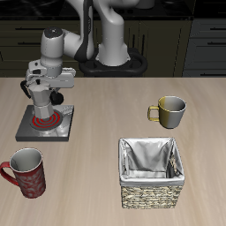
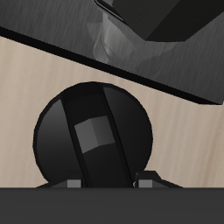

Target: Place the moka pot on the stove and turn off the stove

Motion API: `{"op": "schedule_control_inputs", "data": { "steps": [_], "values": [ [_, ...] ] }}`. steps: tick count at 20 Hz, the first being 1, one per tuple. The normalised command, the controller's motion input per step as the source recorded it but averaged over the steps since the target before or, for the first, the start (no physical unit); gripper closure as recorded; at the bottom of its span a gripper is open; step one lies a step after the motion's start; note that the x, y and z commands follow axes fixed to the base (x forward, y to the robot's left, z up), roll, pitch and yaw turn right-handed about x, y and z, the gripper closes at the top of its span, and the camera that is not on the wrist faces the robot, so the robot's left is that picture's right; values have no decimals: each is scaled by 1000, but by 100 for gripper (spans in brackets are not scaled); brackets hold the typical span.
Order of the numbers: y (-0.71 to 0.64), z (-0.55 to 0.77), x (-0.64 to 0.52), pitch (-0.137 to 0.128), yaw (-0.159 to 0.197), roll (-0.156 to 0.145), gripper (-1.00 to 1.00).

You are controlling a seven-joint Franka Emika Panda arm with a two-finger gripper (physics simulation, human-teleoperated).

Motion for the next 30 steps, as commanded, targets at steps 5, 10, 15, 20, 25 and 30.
{"op": "schedule_control_inputs", "data": {
  "steps": [5,10,15,20,25,30],
  "values": [
    [28,63,62,6,-97,-20,100],
    [19,18,56,-3,-31,4,100],
    [6,-5,56,-4,-49,-13,100],
    [25,-77,111,20,-65,-19,100],
    [-56,-85,30,31,-70,-26,100],
    [-58,-77,32,22,-61,-18,100]
  ]
}}
